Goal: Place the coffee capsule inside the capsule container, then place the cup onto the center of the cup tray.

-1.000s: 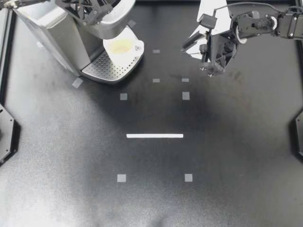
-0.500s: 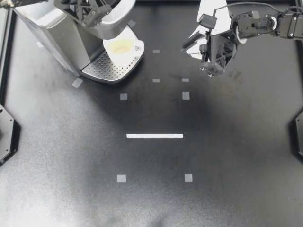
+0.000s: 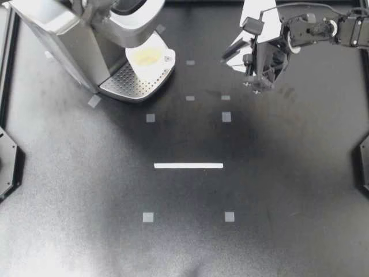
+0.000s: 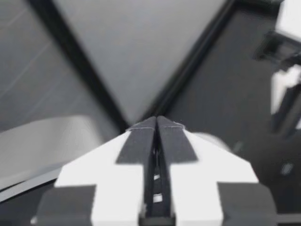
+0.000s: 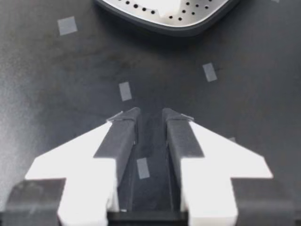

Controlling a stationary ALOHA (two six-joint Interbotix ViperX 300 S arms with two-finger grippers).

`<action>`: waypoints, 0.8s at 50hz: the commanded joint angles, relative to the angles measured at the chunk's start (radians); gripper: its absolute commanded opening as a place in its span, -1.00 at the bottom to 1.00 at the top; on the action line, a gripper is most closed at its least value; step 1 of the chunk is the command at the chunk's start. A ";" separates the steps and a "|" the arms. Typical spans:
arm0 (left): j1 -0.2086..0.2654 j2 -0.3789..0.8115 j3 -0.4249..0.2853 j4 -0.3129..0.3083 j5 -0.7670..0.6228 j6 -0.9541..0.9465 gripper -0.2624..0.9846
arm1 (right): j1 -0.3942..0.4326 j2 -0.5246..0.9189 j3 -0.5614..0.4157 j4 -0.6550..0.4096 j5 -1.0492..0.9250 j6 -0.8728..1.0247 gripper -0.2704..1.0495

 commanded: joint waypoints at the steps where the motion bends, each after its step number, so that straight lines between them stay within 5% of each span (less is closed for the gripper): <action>1: -0.023 -0.038 0.032 -0.012 -0.094 -0.003 -0.50 | 0.003 -0.038 -0.020 0.006 -0.009 0.000 -0.12; 18: -0.153 -0.155 0.293 -0.048 -0.486 -0.002 -0.50 | 0.152 -0.186 0.034 0.109 -0.160 0.002 -0.12; 40: -0.158 -0.212 0.505 -0.052 -0.853 -0.044 -0.50 | 0.433 -0.353 0.163 0.176 -0.456 0.069 -0.17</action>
